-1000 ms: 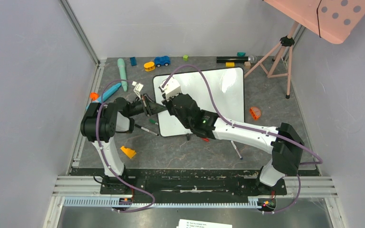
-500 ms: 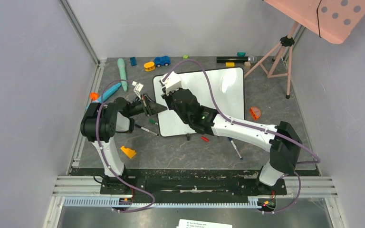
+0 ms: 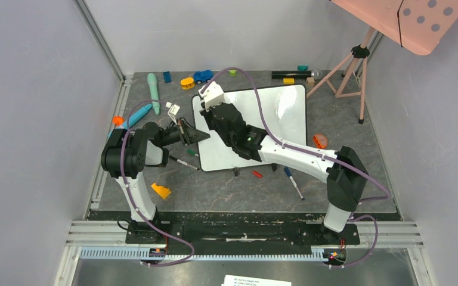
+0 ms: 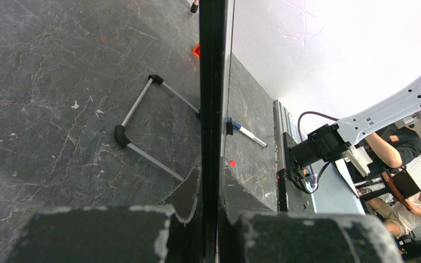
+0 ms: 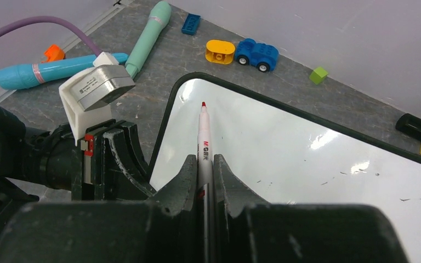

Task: Write a sentence on the whiteboard

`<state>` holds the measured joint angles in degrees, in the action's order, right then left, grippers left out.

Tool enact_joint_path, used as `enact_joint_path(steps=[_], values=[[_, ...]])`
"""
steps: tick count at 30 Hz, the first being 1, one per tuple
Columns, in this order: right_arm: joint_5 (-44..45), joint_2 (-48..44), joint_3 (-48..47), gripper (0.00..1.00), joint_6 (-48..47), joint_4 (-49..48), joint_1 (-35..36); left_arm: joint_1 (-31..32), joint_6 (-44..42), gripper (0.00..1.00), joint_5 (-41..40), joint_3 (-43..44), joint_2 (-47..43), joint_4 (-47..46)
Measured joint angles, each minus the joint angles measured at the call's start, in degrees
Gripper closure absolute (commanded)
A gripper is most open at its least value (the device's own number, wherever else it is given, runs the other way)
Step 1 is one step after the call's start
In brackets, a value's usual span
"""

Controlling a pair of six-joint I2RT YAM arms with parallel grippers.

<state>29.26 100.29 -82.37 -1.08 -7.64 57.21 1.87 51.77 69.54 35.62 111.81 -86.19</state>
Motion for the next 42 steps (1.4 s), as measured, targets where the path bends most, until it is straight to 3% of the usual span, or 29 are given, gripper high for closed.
enact_joint_path(steps=[42], values=[[-2.08, 3.52, -2.25, 1.0, 0.59, 1.25, -1.88, 0.0, 0.02, 0.98, -0.02, 0.02, 0.02, 0.09]])
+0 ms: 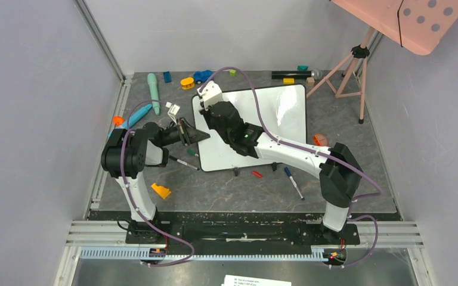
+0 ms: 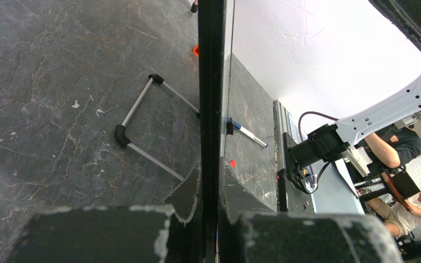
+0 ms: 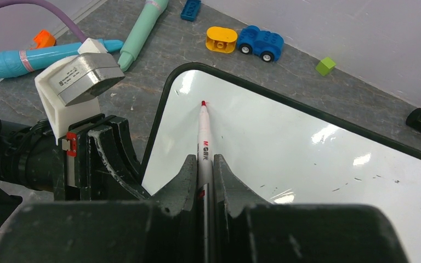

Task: Write a sentence on the whiteboard

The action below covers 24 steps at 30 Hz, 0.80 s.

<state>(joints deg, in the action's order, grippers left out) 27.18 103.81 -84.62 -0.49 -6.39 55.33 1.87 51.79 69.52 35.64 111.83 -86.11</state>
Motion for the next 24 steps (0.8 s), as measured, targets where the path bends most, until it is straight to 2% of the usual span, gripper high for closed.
enact_joint_path(steps=[24], values=[[-3.87, -4.61, 8.72, 1.0, 3.89, -0.39, 0.0, 0.0, 0.0, 0.98, 0.0, 0.0, 0.0, 0.07]])
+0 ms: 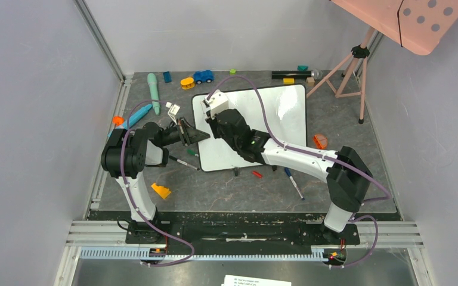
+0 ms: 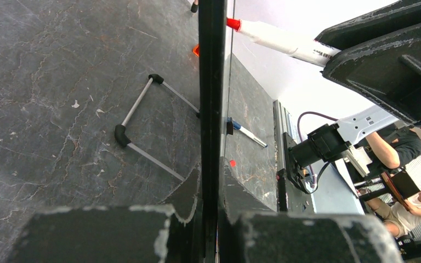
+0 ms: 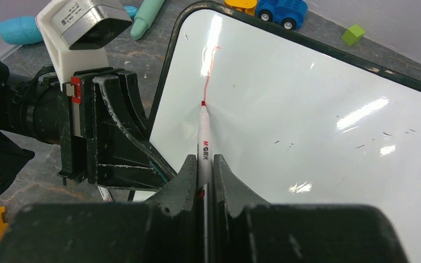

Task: Write a sentence on the whiteboard

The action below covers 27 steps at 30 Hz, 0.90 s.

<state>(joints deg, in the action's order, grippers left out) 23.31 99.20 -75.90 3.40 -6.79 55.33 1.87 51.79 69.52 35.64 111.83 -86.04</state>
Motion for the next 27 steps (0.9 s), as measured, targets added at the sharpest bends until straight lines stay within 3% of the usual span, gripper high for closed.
enact_joint_path(steps=[27], values=[[-3.8, -2.05, -3.15, 1.0, -0.46, 2.21, -1.95, 0.04, 0.0, 0.98, 0.04, 0.0, 0.0, -0.13]])
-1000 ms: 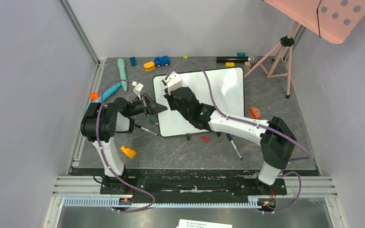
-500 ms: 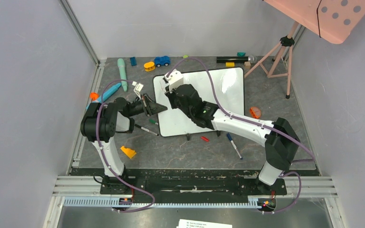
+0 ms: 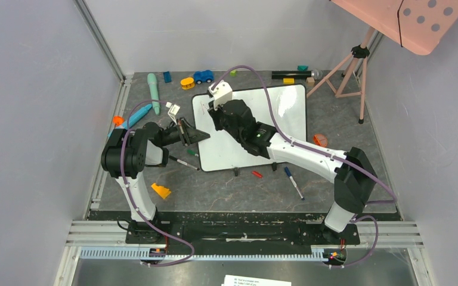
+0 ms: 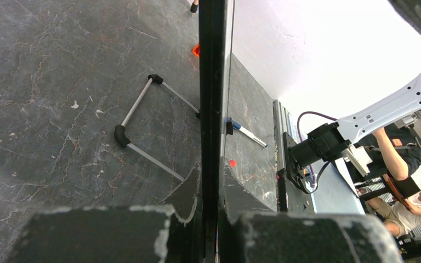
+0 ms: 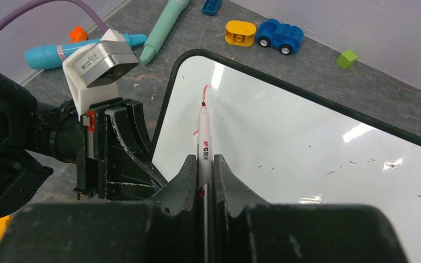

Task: Write a sentence on the whiteboard

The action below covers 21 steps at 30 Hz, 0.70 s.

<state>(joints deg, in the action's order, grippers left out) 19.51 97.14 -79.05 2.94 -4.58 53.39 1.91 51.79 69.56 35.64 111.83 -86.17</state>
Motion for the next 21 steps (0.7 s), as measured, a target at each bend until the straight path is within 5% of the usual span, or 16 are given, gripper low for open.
enact_joint_path(steps=[21], values=[[-0.72, 3.15, -1.84, 1.0, 0.02, 0.85, -0.72, 0.0, 0.0, 0.98, 0.0, 0.0, 0.0, 0.02]])
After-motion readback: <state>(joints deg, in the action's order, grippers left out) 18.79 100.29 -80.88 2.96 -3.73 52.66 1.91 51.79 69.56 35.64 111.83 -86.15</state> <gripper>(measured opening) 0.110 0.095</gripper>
